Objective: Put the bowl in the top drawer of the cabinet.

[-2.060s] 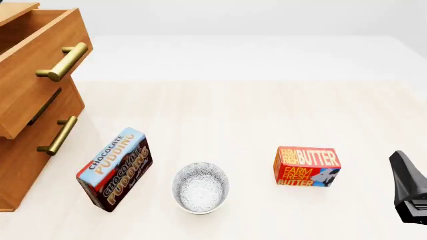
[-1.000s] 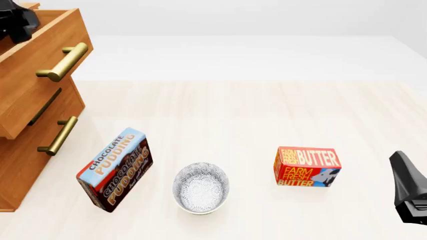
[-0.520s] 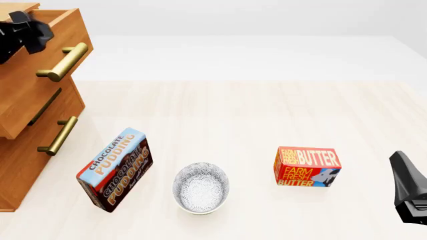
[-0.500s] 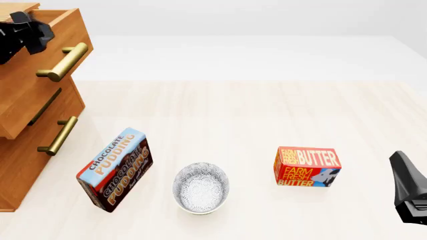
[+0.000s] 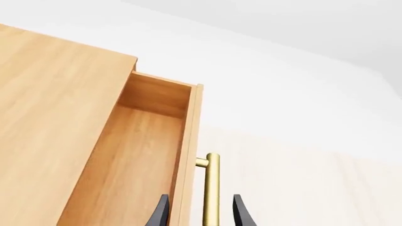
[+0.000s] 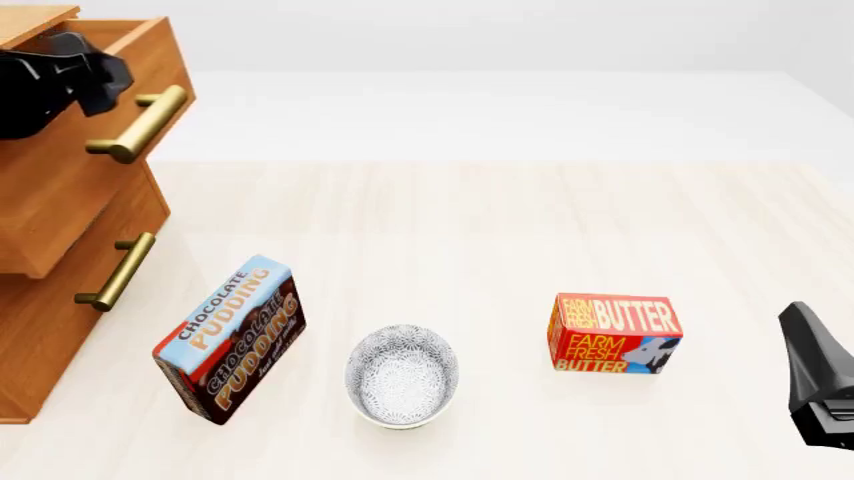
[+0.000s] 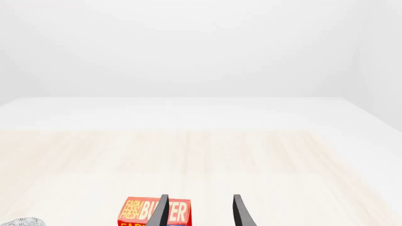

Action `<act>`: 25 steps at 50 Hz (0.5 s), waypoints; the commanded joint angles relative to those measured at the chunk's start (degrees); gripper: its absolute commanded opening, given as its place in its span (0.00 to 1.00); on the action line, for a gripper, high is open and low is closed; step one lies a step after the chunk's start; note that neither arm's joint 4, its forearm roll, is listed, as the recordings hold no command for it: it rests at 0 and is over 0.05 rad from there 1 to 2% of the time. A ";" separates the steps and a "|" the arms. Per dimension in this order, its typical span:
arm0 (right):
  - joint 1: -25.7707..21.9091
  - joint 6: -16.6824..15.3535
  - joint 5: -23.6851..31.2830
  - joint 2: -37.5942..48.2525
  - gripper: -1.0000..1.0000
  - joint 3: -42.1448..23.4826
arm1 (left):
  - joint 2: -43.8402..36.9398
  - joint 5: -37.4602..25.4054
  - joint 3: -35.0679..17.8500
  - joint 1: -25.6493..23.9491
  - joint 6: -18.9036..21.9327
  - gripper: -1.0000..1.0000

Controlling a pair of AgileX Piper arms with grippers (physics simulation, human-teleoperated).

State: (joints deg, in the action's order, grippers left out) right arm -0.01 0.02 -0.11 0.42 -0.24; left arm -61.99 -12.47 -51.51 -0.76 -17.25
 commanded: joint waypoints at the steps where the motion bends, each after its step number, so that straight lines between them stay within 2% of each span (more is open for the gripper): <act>1: 0.01 0.01 0.00 0.00 1.00 0.00 | -1.05 -0.36 0.94 -2.54 -0.22 1.00; 25: 0.00 0.00 0.00 0.00 1.00 0.00 | -0.81 -0.45 1.54 -7.58 -1.39 1.00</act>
State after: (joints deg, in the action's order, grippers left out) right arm -0.01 0.02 -0.11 0.43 -0.24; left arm -61.88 -12.91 -51.64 -6.30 -19.05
